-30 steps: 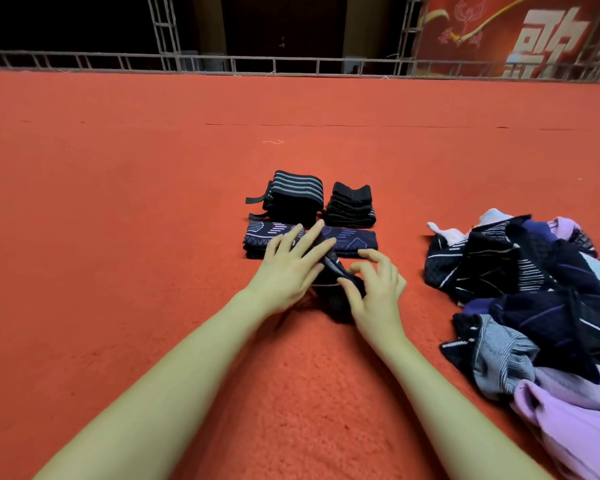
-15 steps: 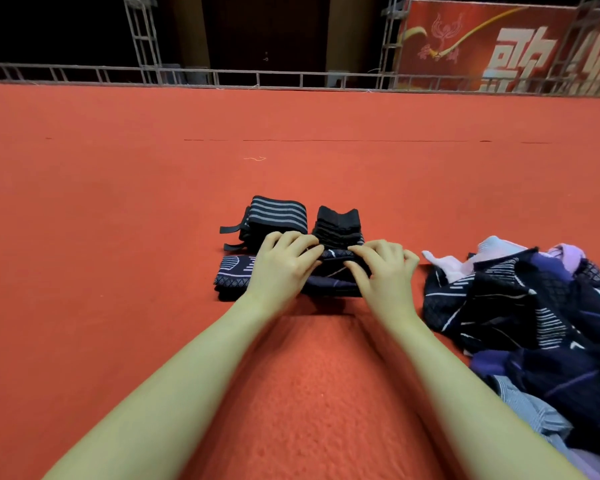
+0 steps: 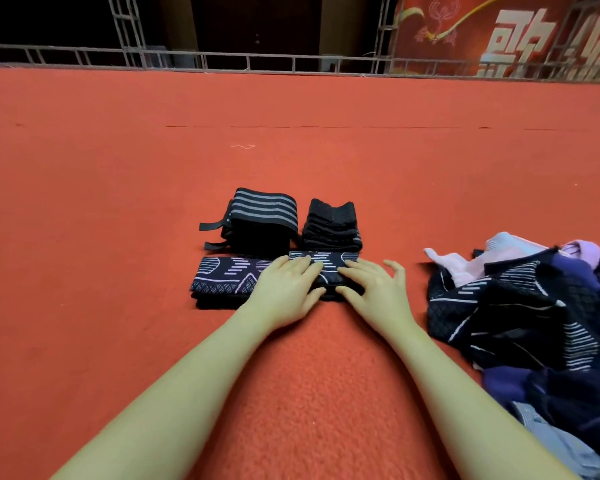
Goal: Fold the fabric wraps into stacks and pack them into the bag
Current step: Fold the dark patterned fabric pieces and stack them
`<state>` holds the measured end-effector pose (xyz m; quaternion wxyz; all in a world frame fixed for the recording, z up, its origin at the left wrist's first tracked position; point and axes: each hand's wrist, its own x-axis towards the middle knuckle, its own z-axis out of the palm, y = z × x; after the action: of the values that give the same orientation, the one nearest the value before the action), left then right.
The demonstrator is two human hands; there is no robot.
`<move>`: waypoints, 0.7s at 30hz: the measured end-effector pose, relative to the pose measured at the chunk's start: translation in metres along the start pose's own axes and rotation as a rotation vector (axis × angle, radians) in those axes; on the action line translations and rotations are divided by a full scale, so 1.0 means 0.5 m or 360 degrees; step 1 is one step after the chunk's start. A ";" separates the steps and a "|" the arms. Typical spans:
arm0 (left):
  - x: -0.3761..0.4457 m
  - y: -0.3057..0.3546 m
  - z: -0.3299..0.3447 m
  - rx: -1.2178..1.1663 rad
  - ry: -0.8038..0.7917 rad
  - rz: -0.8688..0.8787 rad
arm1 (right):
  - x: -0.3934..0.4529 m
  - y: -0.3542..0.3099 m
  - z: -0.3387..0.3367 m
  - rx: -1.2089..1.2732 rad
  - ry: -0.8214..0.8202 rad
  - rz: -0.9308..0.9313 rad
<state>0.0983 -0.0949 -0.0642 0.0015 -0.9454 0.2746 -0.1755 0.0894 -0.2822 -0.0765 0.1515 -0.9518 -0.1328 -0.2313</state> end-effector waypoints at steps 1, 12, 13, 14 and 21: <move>0.000 0.004 -0.003 0.0049 -0.0061 -0.0045 | -0.001 -0.004 -0.003 -0.0045 -0.0054 0.0014; -0.013 0.039 -0.070 0.0110 -0.0423 -0.0278 | -0.031 -0.045 -0.053 -0.0177 -0.0456 0.0218; -0.023 0.043 -0.079 0.0071 -0.0382 -0.0303 | -0.037 -0.047 -0.064 -0.0159 -0.0424 0.0222; -0.033 0.048 -0.088 0.0055 -0.0334 -0.0311 | -0.046 -0.052 -0.075 -0.0140 -0.0375 0.0223; -0.130 0.148 -0.146 -0.0205 0.0021 -0.0187 | -0.155 -0.082 -0.148 0.0031 -0.0149 0.0222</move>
<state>-0.0155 -0.1172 -0.0245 -0.0713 -0.9569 0.2294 -0.1634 -0.0198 -0.2848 -0.0416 0.1702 -0.9670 -0.0753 -0.1742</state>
